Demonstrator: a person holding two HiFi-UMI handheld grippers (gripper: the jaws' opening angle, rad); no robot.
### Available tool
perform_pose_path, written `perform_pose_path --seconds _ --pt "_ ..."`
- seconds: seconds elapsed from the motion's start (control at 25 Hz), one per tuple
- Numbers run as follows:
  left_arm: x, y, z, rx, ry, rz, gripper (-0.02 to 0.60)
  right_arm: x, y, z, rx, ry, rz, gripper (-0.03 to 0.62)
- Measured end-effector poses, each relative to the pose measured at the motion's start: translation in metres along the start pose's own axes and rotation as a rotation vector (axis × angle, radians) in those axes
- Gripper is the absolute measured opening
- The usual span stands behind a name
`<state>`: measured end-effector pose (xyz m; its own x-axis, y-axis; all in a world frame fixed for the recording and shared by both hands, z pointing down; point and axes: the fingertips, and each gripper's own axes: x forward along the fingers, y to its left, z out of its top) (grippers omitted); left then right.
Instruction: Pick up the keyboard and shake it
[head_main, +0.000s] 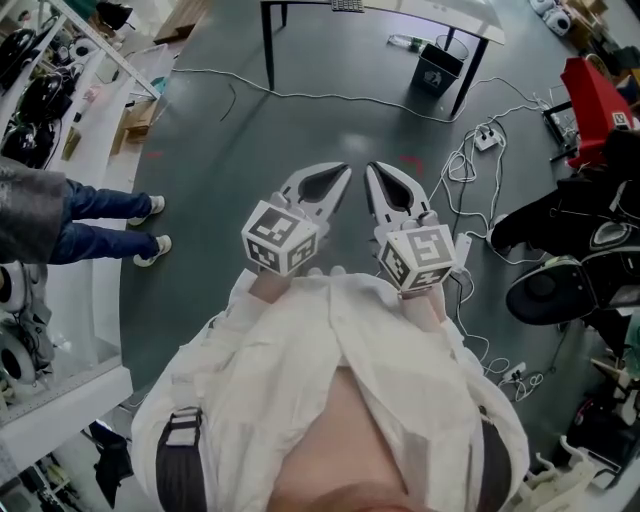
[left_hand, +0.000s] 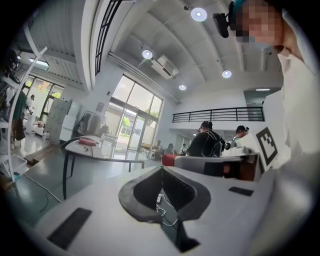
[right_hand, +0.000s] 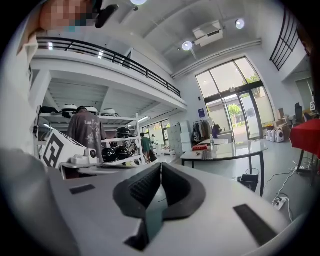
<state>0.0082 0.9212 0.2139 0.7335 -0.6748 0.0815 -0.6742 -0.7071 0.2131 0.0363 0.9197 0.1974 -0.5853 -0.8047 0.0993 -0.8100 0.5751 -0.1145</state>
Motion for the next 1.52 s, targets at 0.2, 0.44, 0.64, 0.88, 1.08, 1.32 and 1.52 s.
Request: perform_pose_path --seconds 0.2,0.44,0.64,0.88,1.08,1.32,1.52 --pt "0.018 -0.006 0.004 -0.011 -0.02 -0.01 0.012 0.001 -0.013 0.001 -0.009 0.002 0.014 0.029" --pt "0.036 -0.006 0.0 -0.031 -0.016 0.01 0.012 0.001 -0.034 0.0 0.0 0.013 0.011 0.029" --pt "0.044 0.011 -0.005 -0.03 -0.007 0.012 0.012 0.021 -0.042 -0.009 0.006 0.023 0.007 0.029" --pt "0.063 0.057 0.003 -0.033 -0.004 0.02 0.012 0.07 -0.057 0.001 -0.018 0.01 0.008 0.029" --pt "0.092 0.105 0.016 -0.028 0.009 -0.008 0.012 0.125 -0.079 0.007 -0.002 0.016 0.001 0.029" --pt "0.132 0.177 0.045 -0.016 0.012 -0.04 0.012 0.199 -0.116 0.025 0.019 0.005 -0.054 0.029" --pt "0.168 0.237 0.061 -0.004 0.024 -0.072 0.012 0.264 -0.146 0.035 0.023 -0.003 -0.098 0.029"
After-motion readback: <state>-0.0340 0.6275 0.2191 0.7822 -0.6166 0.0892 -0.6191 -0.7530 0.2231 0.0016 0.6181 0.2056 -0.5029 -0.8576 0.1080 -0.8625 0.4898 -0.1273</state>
